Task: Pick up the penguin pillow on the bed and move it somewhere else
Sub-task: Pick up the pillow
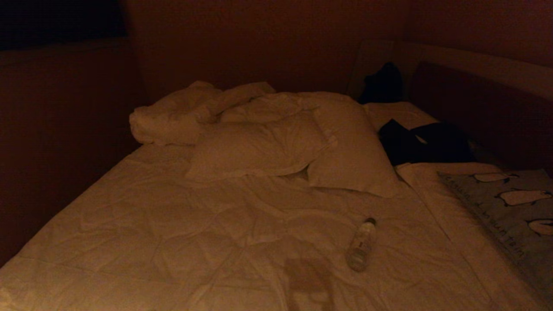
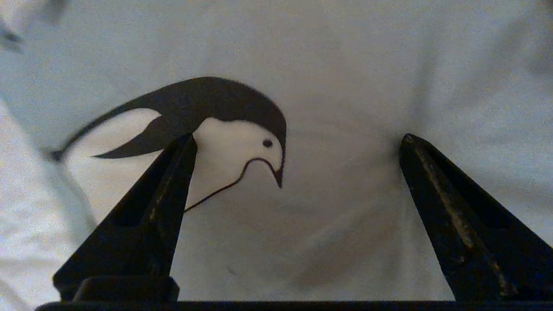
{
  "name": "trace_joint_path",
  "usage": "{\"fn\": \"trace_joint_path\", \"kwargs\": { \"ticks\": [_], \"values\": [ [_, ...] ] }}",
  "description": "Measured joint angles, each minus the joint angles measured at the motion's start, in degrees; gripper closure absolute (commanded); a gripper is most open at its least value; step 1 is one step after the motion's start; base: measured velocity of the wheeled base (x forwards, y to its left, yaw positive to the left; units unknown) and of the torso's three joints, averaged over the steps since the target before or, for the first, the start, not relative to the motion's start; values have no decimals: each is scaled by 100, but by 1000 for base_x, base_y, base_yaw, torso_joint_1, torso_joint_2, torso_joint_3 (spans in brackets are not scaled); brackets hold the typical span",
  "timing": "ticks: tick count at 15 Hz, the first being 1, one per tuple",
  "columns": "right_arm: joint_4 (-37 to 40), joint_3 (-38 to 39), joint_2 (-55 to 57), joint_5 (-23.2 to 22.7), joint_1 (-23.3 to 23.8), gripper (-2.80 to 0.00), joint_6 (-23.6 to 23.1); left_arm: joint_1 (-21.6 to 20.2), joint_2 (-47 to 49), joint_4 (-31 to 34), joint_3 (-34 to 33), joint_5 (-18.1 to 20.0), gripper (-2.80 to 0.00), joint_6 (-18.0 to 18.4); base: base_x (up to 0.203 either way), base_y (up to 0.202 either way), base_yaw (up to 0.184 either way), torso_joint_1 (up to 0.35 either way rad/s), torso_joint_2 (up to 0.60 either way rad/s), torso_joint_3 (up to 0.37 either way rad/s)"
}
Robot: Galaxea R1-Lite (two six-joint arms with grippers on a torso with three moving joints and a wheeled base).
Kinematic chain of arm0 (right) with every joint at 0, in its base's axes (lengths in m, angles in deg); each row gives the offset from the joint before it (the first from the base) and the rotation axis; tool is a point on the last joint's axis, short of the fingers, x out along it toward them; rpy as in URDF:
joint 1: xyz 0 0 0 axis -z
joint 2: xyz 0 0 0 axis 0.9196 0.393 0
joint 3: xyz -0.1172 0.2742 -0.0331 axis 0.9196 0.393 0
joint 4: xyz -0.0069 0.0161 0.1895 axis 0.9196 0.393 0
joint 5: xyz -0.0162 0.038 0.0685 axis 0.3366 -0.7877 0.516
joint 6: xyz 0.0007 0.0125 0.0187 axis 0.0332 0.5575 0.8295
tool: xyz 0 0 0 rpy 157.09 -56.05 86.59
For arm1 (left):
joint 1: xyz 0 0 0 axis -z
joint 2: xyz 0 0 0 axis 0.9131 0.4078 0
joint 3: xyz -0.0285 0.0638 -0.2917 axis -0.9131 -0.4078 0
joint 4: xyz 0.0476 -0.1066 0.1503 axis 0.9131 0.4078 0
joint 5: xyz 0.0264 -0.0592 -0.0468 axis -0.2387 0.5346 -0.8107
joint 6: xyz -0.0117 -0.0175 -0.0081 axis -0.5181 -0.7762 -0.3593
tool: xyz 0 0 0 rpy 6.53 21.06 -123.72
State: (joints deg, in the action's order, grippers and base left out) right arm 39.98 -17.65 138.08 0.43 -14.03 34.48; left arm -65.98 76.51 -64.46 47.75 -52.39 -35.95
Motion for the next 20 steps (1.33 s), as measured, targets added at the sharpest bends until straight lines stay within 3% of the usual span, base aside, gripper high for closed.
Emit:
{"fn": "trace_joint_path", "kwargs": {
  "ticks": [10,11,16,20],
  "values": [
    [-6,-706,1451,-198,-17,-280,261,0,0,2,0,0,0,0,0,0,0,0,0,0],
    [-15,-706,1485,-249,-22,0,282,0,0,2,0,0,0,0,0,0,0,0,0,0],
    [-232,-609,1613,-372,-30,0,257,0,0,1,0,0,0,2,0,0,0,0,0,0],
    [-857,-263,1841,-120,-132,0,180,0,0,2,0,2,0,0,0,0,0,0,0,0]
  ]
}}
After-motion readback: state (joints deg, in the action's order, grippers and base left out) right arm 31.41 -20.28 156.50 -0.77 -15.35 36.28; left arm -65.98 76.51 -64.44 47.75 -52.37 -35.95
